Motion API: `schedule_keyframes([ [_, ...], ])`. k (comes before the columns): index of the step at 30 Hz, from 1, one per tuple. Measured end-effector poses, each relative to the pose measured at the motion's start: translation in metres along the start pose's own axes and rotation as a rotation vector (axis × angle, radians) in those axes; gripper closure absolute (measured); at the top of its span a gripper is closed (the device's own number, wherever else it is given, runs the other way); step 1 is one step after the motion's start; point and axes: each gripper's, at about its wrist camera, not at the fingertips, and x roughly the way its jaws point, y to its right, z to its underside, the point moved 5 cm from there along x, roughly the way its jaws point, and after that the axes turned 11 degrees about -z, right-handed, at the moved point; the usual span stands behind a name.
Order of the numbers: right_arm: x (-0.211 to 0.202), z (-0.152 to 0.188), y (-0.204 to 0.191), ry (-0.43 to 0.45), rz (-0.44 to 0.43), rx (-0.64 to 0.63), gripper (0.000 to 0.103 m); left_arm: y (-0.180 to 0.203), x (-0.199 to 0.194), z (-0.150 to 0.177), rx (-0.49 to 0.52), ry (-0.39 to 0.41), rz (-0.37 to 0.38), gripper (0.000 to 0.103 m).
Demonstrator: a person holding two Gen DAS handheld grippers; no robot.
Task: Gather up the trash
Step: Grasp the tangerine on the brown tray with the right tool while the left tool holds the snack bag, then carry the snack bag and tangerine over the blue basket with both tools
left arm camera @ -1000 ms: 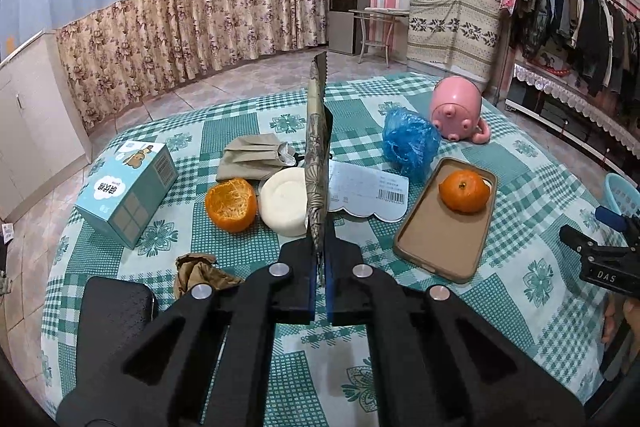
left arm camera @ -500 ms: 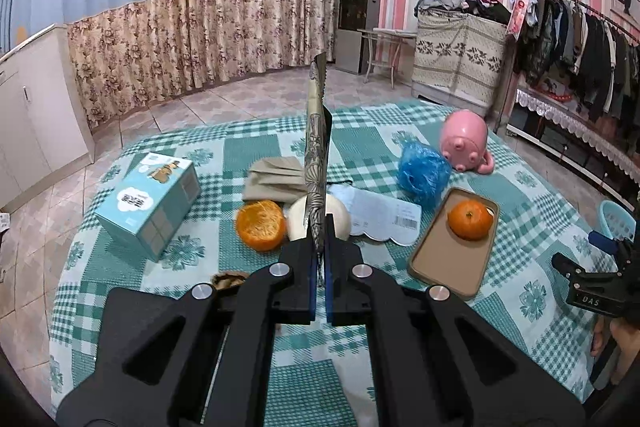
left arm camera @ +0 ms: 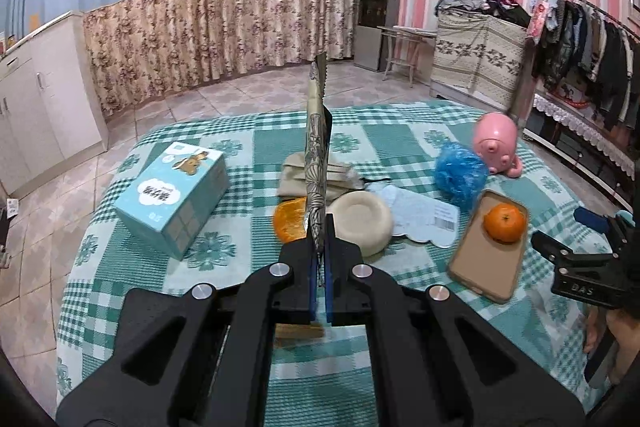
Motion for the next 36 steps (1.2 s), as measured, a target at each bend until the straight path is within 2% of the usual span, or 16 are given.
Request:
schedule_keyframes([
  [4, 0.020, -0.008, -0.017, -0.037, -0.020, -0.044, 0.008, -0.012, 0.008, -0.001, -0.028, -0.016, -0.030, 0.102],
  [5, 0.025, -0.009, -0.020, -0.051, -0.027, -0.052, 0.014, -0.014, 0.010, -0.001, -0.032, -0.021, -0.037, 0.102],
  [7, 0.035, -0.008, -0.025, -0.101, -0.045, -0.062, 0.032, -0.014, 0.013, 0.000, -0.031, -0.028, -0.047, 0.102],
  [8, 0.039, -0.007, -0.027, -0.118, -0.059, -0.063, 0.045, -0.014, 0.015, 0.001, -0.024, -0.029, -0.052, 0.102],
  [11, 0.034, -0.009, -0.029, -0.103, -0.092, -0.066, 0.062, -0.010, 0.015, 0.002, -0.002, -0.024, -0.063, 0.102],
  [15, 0.013, -0.008, -0.023, -0.059, -0.116, -0.036, 0.069, -0.005, 0.010, 0.002, 0.018, -0.010, -0.069, 0.102],
  [18, -0.011, -0.005, -0.006, -0.029, -0.133, 0.021, 0.069, 0.000, 0.001, 0.000, 0.031, 0.011, -0.068, 0.102],
  [22, -0.041, -0.001, 0.025, -0.011, -0.120, 0.064, 0.069, 0.015, -0.023, -0.010, 0.056, 0.077, -0.062, 0.102],
  [24, -0.058, 0.004, 0.047, -0.009, -0.091, 0.083, 0.069, 0.024, -0.033, -0.017, 0.030, 0.081, -0.013, 0.102],
  [25, -0.066, 0.008, 0.058, -0.007, -0.075, 0.095, 0.069, 0.031, -0.038, -0.020, 0.023, 0.078, 0.018, 0.102],
  [28, -0.088, 0.018, 0.096, -0.007, -0.025, 0.145, 0.069, 0.057, -0.051, -0.025, 0.056, 0.094, 0.046, 0.102],
  [31, -0.112, 0.031, 0.135, -0.005, 0.029, 0.201, 0.069, 0.096, -0.067, -0.028, 0.106, 0.115, 0.086, 0.102],
  [36, -0.154, 0.050, 0.193, 0.011, 0.130, 0.249, 0.069, 0.171, -0.093, -0.032, 0.151, 0.138, 0.203, 0.102],
])
